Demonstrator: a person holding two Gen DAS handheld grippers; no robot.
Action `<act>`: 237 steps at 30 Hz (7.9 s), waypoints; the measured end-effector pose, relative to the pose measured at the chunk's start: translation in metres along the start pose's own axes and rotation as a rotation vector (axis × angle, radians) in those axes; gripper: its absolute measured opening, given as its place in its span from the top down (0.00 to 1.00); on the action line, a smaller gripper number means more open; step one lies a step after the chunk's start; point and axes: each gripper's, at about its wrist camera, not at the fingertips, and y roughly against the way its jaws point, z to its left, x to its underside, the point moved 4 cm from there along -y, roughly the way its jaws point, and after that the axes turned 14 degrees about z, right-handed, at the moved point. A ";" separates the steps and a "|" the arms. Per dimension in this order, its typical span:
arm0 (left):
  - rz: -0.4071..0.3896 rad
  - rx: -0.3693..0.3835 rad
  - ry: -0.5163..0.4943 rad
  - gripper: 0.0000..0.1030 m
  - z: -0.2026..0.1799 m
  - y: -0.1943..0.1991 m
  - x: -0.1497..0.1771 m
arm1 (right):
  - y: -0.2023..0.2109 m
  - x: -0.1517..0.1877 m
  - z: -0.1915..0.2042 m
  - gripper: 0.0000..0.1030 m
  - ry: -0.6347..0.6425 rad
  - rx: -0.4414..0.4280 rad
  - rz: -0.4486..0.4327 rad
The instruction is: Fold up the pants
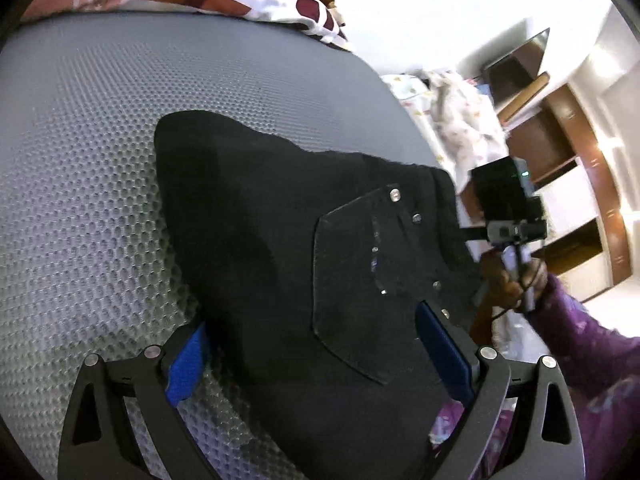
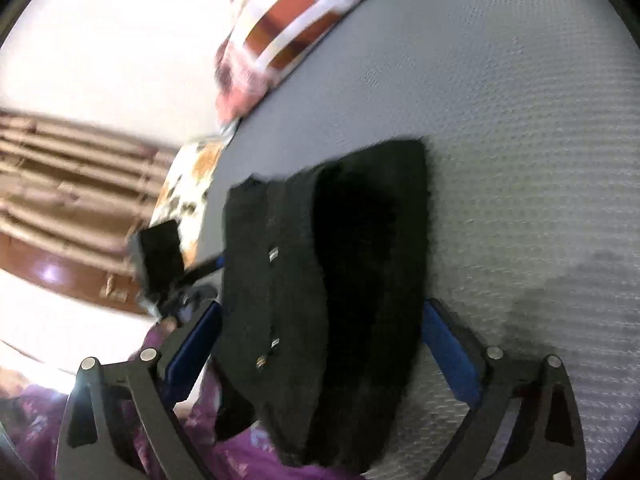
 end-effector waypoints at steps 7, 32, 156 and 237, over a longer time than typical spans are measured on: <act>0.043 0.102 -0.005 0.09 0.009 0.007 0.001 | 0.007 -0.007 -0.004 0.05 -0.011 -0.222 0.089; 0.052 0.024 0.014 0.10 -0.006 -0.007 -0.003 | -0.008 -0.017 -0.015 0.58 -0.036 0.045 0.006; -0.494 -0.911 0.313 0.73 0.222 0.248 -0.027 | -0.215 -0.274 0.144 0.65 0.075 -0.170 -0.019; -0.687 -1.006 0.298 0.11 0.217 0.242 0.028 | -0.255 -0.163 0.217 0.02 0.362 0.730 -0.474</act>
